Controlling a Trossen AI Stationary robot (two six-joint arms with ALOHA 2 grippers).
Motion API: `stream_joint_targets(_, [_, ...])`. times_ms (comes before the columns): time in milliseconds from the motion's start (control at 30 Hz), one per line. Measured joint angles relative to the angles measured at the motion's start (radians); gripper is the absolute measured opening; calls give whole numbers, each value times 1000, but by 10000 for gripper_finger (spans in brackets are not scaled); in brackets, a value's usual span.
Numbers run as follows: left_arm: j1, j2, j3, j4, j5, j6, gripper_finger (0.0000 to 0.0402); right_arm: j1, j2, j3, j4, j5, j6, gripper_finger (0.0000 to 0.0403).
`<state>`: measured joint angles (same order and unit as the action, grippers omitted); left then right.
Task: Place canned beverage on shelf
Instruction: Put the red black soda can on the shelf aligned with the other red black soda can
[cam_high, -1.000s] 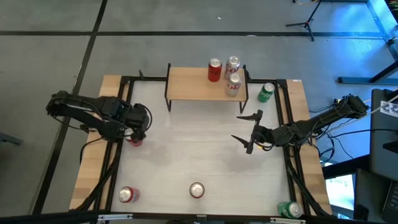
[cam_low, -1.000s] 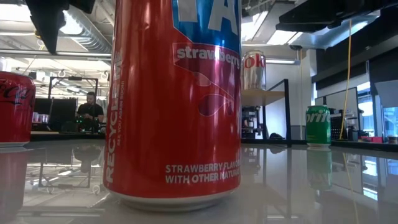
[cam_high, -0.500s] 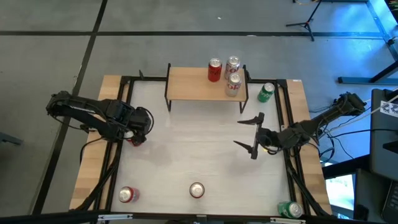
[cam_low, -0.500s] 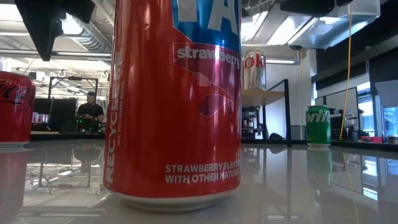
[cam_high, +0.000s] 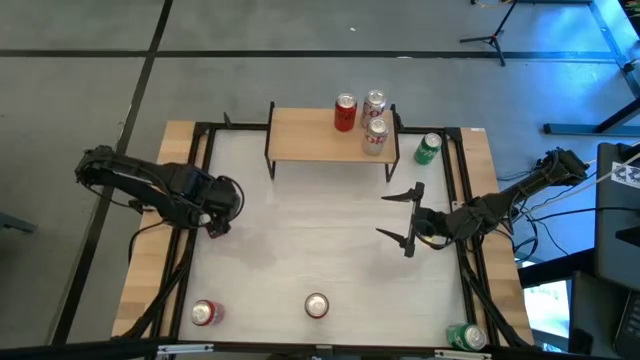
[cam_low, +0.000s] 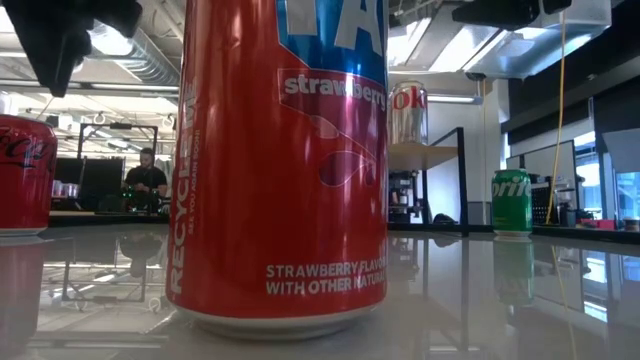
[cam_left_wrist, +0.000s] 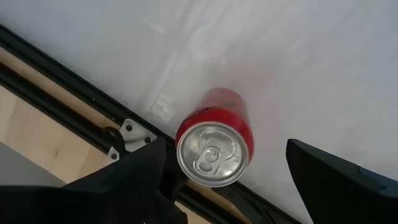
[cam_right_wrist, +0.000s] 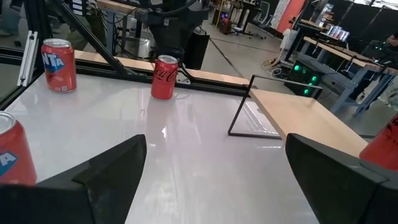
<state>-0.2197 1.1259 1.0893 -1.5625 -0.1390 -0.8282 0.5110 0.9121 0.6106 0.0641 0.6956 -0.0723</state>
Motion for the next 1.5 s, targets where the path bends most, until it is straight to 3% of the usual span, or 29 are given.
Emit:
stream_joint_targets(267, [-6,0,-139,27,89,-14,322,0,0,0,0,0,1,381])
stream_joint_targets(533, [-5,-1,-206,57,55,-2,322,-1,0,-1,3,0,1,381])
stream_joint_targets(1500, [-5,0,-221,140,82,-1,321,-1,2,-1,14,0,-3,381])
